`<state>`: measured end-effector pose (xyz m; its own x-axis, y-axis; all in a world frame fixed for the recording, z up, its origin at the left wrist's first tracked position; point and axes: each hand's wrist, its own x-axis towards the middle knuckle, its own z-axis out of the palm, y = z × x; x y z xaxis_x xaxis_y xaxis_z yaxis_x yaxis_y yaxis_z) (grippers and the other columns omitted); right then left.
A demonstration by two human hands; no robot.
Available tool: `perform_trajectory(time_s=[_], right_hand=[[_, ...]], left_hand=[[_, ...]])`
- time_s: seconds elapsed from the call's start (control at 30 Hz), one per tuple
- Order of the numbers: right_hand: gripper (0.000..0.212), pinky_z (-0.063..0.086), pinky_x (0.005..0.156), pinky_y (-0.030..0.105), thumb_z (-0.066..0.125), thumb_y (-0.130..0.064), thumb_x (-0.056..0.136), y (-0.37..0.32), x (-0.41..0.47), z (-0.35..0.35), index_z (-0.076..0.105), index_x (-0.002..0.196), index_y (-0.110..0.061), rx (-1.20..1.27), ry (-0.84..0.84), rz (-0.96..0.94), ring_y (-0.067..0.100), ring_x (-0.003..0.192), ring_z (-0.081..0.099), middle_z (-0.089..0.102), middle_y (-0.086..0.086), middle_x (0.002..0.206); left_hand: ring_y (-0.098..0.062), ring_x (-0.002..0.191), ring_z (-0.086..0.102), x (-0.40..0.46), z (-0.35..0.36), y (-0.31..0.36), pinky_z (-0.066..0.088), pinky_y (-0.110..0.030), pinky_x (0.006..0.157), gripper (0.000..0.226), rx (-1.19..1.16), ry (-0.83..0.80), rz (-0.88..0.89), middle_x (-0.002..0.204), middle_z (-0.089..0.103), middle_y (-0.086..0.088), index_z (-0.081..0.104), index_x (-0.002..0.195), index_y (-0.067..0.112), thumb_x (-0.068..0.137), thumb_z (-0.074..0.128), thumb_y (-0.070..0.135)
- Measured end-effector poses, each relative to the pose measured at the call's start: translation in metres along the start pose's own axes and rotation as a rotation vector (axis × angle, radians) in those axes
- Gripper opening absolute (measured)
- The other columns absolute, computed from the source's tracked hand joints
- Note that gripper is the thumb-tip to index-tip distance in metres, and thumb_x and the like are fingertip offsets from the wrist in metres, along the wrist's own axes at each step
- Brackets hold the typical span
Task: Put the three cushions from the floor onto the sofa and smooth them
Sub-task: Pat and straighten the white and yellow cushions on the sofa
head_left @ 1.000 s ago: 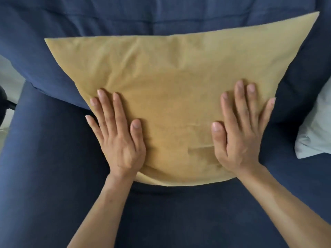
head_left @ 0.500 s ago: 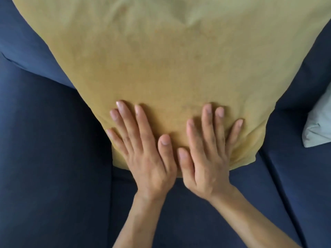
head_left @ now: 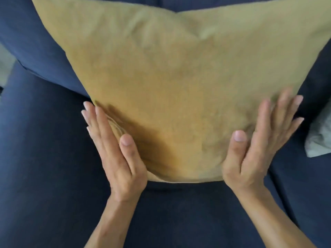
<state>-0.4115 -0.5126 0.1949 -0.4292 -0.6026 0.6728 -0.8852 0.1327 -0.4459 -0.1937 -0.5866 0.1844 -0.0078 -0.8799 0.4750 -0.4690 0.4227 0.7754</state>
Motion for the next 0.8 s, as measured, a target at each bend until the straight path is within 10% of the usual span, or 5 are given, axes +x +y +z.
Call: perform_trajectory(time_s=[0.27,0.57,0.67,0.8], right_hand=[[0.056,0.004,0.132,0.072,0.030,-0.032,0.117,-0.065,0.108,0.012,0.039,0.166,-0.006,-0.092,-0.343,-0.336,0.033,0.168,0.018,0.030,0.013,0.177],[0.058,0.020,0.135,0.056,0.027,-0.040,0.119,-0.005,0.159,-0.013,0.044,0.164,-0.008,-0.222,-0.444,-0.215,0.025,0.166,0.028,0.041,0.009,0.173],[0.045,0.044,0.118,0.056,0.040,-0.030,0.117,-0.002,0.191,-0.036,0.061,0.148,-0.006,-0.204,-0.433,-0.182,0.034,0.144,0.053,0.061,0.012,0.155],[0.037,0.053,0.082,0.051,0.048,-0.036,0.114,0.001,0.229,-0.047,0.073,0.129,-0.012,-0.404,-0.535,-0.201,0.034,0.107,0.056,0.067,0.008,0.124]], left_hand=[[-0.038,0.166,0.012,0.112,0.029,0.087,0.010,-0.065,0.132,0.063,0.359,-0.292,0.444,0.177,0.024,-0.015,0.032,0.167,0.007,0.116,0.018,0.041],[-0.023,0.168,0.004,0.183,-0.020,0.041,0.005,-0.051,0.136,0.071,0.730,-0.487,0.416,0.180,0.017,-0.003,0.025,0.171,0.017,0.114,0.014,0.059],[-0.031,0.163,0.028,0.208,-0.040,0.049,0.021,-0.053,0.133,0.071,0.728,-0.441,0.236,0.170,0.042,-0.012,0.041,0.163,0.008,0.114,0.022,0.056],[-0.038,0.110,0.064,0.229,-0.046,0.058,0.045,-0.056,0.100,0.055,0.814,-0.413,0.279,0.115,0.075,-0.010,0.075,0.122,0.013,0.113,0.032,0.045]])
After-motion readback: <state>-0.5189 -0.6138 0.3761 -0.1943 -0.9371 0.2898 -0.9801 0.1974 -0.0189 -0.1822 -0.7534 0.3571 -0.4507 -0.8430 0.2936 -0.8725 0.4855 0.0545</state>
